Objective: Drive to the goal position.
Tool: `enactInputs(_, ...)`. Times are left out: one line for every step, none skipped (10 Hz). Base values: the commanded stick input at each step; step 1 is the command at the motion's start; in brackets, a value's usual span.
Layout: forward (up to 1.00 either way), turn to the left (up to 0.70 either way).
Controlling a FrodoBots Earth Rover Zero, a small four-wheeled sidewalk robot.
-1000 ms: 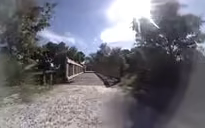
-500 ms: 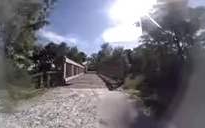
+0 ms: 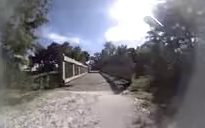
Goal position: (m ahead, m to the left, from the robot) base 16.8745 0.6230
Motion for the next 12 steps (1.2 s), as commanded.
enactInputs(0.85,0.00)
enactInputs(0.85,0.00)
enactInputs(0.85,0.00)
enactInputs(0.85,0.00)
enactInputs(0.85,0.00)
enactInputs(0.85,0.00)
enactInputs(0.85,0.00)
enactInputs(0.85,0.00)
enactInputs(0.85,0.00)
enactInputs(0.85,0.00)
enactInputs(0.85,0.00)
enactInputs(0.85,0.00)
